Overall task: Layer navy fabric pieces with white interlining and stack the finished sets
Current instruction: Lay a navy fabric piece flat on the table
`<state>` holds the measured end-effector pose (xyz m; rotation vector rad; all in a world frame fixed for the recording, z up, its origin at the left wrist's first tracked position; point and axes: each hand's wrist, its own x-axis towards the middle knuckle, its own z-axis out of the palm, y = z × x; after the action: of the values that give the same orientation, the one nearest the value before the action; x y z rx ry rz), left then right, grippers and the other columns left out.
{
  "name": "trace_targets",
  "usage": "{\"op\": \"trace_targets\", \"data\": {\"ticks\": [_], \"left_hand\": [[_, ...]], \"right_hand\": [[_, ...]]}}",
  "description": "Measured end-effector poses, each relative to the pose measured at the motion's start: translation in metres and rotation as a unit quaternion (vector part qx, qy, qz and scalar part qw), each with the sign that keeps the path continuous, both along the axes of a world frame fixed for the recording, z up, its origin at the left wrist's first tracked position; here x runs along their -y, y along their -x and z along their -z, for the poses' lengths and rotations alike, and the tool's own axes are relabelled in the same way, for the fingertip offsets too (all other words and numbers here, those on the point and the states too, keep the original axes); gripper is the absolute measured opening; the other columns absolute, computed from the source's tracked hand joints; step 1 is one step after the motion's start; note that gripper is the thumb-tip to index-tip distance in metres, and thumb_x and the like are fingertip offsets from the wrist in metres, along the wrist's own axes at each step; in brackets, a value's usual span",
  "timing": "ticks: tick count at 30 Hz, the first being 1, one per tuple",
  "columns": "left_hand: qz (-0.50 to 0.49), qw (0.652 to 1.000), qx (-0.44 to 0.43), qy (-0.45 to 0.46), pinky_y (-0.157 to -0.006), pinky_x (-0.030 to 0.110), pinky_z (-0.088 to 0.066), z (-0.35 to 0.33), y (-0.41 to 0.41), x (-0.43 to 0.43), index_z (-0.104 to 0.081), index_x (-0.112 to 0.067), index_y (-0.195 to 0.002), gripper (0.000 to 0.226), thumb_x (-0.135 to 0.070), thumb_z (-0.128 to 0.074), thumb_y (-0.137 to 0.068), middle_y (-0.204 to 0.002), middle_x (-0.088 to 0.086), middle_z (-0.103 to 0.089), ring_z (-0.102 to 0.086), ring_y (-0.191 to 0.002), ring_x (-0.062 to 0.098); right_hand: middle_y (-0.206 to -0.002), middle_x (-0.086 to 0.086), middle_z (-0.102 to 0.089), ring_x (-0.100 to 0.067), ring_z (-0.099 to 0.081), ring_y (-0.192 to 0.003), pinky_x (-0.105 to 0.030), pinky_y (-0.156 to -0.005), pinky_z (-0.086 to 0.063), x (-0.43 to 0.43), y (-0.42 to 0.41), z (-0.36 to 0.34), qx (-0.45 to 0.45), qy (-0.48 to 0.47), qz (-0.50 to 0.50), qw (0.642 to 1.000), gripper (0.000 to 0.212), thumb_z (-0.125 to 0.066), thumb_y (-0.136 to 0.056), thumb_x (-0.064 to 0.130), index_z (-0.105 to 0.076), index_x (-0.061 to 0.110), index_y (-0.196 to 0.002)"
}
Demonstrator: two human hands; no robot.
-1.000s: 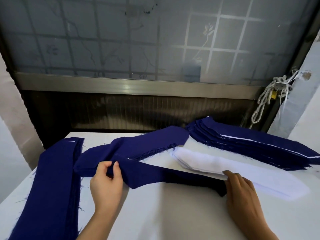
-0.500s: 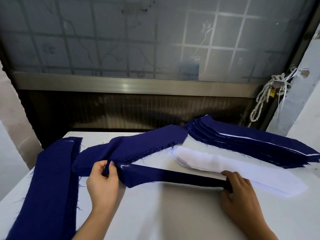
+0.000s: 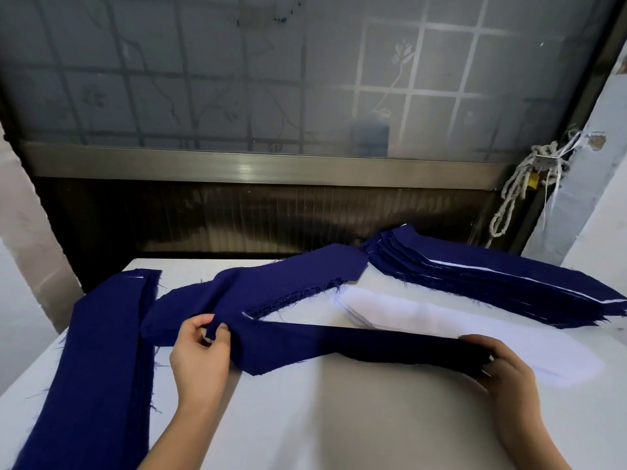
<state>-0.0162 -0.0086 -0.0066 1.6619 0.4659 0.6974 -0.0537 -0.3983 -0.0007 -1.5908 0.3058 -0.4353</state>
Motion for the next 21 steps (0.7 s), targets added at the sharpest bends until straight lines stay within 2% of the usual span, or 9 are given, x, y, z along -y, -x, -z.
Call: {"op": "trace_targets", "data": {"ticks": [2, 4, 7, 10, 12, 15, 17, 20, 21], "left_hand": [[0.006, 1.0, 0.004, 0.005, -0.063, 0.02, -0.041, 0.0, 0.0, 0.0, -0.062, -0.025, -0.104, 0.018, -0.014, -0.067, -0.091, -0.081, -0.002, -0.056, -0.056, -0.069, 0.011], [0.014, 1.0, 0.008, 0.013, -0.063, 0.02, -0.042, 0.001, 0.0, 0.0, -0.062, -0.026, -0.103, 0.017, -0.013, -0.066, -0.091, -0.079, -0.001, -0.056, -0.055, -0.067, 0.012], [0.021, 1.0, 0.013, 0.019, -0.064, 0.02, -0.043, 0.002, -0.001, 0.0, -0.062, -0.027, -0.101, 0.017, -0.012, -0.065, -0.092, -0.077, 0.001, -0.056, -0.055, -0.065, 0.011], [0.02, 1.0, 0.016, 0.014, -0.059, 0.011, -0.045, 0.001, -0.001, 0.0, -0.063, -0.026, -0.1, 0.016, -0.012, -0.064, -0.092, -0.078, 0.002, -0.057, -0.055, -0.065, 0.01], [0.017, 1.0, 0.021, 0.014, -0.061, 0.015, -0.046, 0.001, -0.001, 0.001, -0.064, -0.025, -0.1, 0.015, -0.012, -0.063, -0.093, -0.08, 0.004, -0.058, -0.055, -0.066, 0.011], [0.01, 0.999, 0.034, 0.018, -0.065, 0.022, -0.045, 0.002, 0.0, 0.0, -0.063, -0.031, -0.095, 0.019, -0.012, -0.062, -0.093, -0.082, 0.003, -0.059, -0.056, -0.068, 0.013], [0.007, 0.999, 0.037, 0.017, -0.065, 0.022, -0.045, 0.002, 0.0, 0.0, -0.062, -0.033, -0.094, 0.021, -0.012, -0.062, -0.092, -0.081, 0.002, -0.059, -0.056, -0.068, 0.012], [0.007, 1.0, 0.018, 0.01, -0.064, 0.021, -0.044, 0.004, -0.001, -0.001, -0.062, -0.03, -0.095, 0.019, -0.011, -0.063, -0.092, -0.078, 0.003, -0.057, -0.056, -0.067, 0.012], [0.009, 1.0, 0.008, 0.004, -0.064, 0.021, -0.043, 0.004, -0.001, -0.001, -0.061, -0.029, -0.096, 0.018, -0.012, -0.064, -0.092, -0.077, 0.003, -0.056, -0.057, -0.068, 0.012]], "right_hand": [[-0.097, -0.009, -0.071, -0.029, -0.067, -0.09, -0.016, -0.064, -0.048, -0.002, 0.002, 0.0, -0.009, 0.046, -0.013, 0.999, 0.063, -0.035, -0.074, -0.021, -0.069, 0.023, -0.104], [-0.096, -0.005, -0.072, -0.024, -0.07, -0.085, -0.01, -0.063, -0.047, -0.005, 0.002, 0.002, -0.011, 0.113, -0.004, 0.994, 0.068, -0.038, -0.075, -0.025, -0.067, 0.028, -0.107], [-0.088, 0.002, -0.073, -0.017, -0.069, -0.085, -0.004, -0.065, -0.044, -0.01, 0.001, 0.002, -0.014, 0.185, 0.045, 0.982, 0.046, -0.052, -0.084, -0.013, -0.068, 0.029, -0.095], [-0.077, 0.006, -0.073, -0.013, -0.069, -0.08, -0.018, -0.069, -0.048, -0.009, 0.002, 0.001, -0.007, 0.169, 0.079, 0.982, 0.028, -0.062, -0.087, 0.0, -0.069, 0.027, -0.085], [-0.075, 0.006, -0.073, -0.012, -0.069, -0.078, -0.025, -0.071, -0.046, -0.008, 0.003, 0.0, -0.003, 0.161, 0.096, 0.982, 0.023, -0.064, -0.088, 0.005, -0.068, 0.027, -0.082], [-0.077, 0.008, -0.07, -0.007, -0.063, -0.073, -0.01, -0.065, -0.044, -0.008, 0.003, 0.003, 0.01, 0.151, 0.151, 0.977, 0.015, -0.065, -0.088, 0.014, -0.068, 0.026, -0.081], [-0.078, 0.006, -0.067, -0.012, -0.058, -0.07, -0.003, -0.061, -0.037, -0.005, 0.003, 0.006, 0.008, 0.132, 0.197, 0.972, 0.01, -0.065, -0.088, 0.018, -0.068, 0.024, -0.082], [-0.076, 0.006, -0.064, -0.018, -0.057, -0.068, -0.005, -0.063, -0.036, 0.0, 0.001, 0.009, -0.016, 0.124, 0.242, 0.962, 0.007, -0.061, -0.088, 0.02, -0.068, 0.022, -0.086], [-0.078, 0.005, -0.065, -0.02, -0.057, -0.07, -0.012, -0.069, -0.039, 0.001, 0.0, 0.009, -0.023, 0.127, 0.253, 0.959, 0.01, -0.058, -0.088, 0.019, -0.067, 0.022, -0.087]]}}
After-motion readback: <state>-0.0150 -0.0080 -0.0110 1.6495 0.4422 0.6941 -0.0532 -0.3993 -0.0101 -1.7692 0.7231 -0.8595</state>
